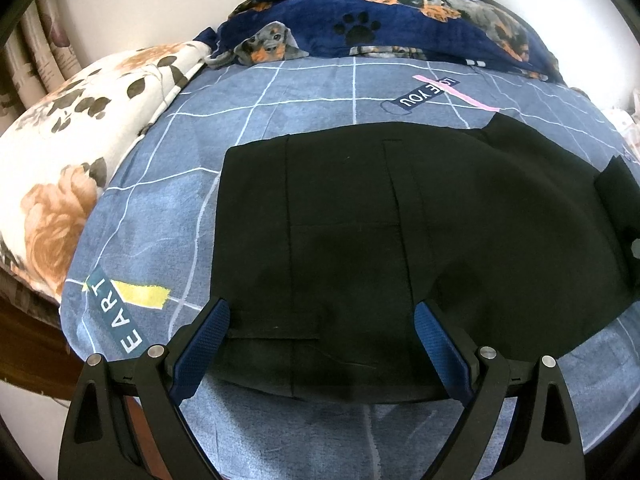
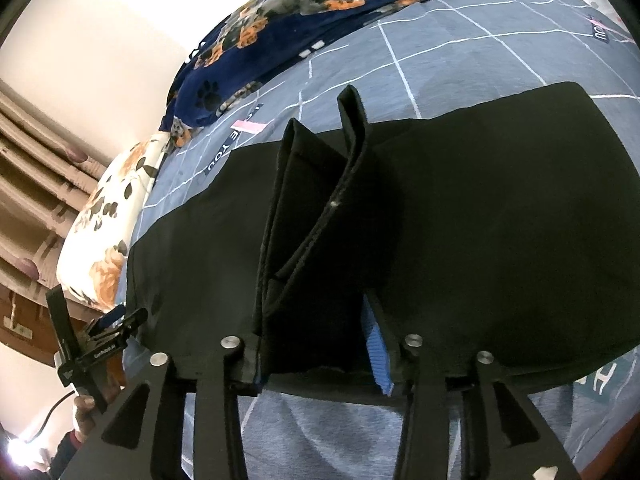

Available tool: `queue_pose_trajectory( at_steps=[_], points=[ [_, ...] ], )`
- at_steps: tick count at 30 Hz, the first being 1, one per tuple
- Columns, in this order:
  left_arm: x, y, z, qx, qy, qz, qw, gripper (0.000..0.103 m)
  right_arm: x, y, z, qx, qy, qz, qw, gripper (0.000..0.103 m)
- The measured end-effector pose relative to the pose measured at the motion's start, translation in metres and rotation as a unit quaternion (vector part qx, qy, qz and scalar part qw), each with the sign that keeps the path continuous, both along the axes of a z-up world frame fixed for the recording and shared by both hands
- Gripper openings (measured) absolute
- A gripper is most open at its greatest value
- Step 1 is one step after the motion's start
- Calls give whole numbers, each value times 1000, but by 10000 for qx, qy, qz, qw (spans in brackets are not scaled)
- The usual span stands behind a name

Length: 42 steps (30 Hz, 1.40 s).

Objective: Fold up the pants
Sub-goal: 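Open the right gripper, release the hems and lift it away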

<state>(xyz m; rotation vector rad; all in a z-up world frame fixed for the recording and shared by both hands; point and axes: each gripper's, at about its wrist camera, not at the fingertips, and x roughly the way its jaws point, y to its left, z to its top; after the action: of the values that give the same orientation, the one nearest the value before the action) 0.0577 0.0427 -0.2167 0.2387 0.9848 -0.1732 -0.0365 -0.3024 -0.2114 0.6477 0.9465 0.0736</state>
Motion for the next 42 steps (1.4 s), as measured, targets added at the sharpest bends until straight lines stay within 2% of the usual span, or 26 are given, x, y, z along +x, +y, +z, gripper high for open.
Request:
queue_pose_trajectory(
  at_steps=[3, 8, 14, 17, 19, 22, 24, 25, 27, 30, 37, 40, 42],
  points=[
    [0, 1, 0, 2, -1, 0, 10000, 94, 2, 5, 0, -79, 10, 95, 9999, 46],
    [1, 0, 0, 10, 3, 3, 10000, 94, 4, 13, 1, -39, -1, 303, 9995, 62],
    [0, 0, 0, 5, 9, 2, 10000, 94, 6, 18, 3, 7, -5, 463, 9989, 69],
    [0, -1, 1, 6, 3, 1, 10000, 94, 5, 14, 5, 234, -55, 586, 9980, 69],
    [1, 1, 0, -3, 1, 8, 10000, 94, 3, -1, 14, 685, -263, 596, 9955, 69],
    [2, 6, 1, -31, 14, 49, 10000, 94, -7, -57, 40, 920, -784, -6, 9927, 69],
    [4, 8, 0, -61, 46, 75, 9999, 94, -14, -98, 48, 839, -921, -482, 9910, 60],
    [4, 9, 0, -56, 54, 81, 9999, 94, -16, -119, 47, 806, -892, -726, 9901, 42],
    [3, 8, 0, -11, 55, 93, 9999, 94, -18, -160, 37, 1005, -756, -1169, 9851, 21],
    [3, 5, -1, 40, 31, 62, 10000, 94, -18, -194, 19, 958, -553, -1551, 9817, 19],
    [0, 2, -3, 129, -17, -6, 9999, 95, -10, -215, -11, 831, -244, -1751, 9807, 14],
    [0, 1, -4, 119, -15, 4, 9999, 97, -7, -214, -21, 653, 24, -1746, 9825, 0],
    [0, 1, -4, 131, -23, -1, 9999, 98, -8, -214, -22, 604, 25, -1717, 9833, 0]
  ],
)
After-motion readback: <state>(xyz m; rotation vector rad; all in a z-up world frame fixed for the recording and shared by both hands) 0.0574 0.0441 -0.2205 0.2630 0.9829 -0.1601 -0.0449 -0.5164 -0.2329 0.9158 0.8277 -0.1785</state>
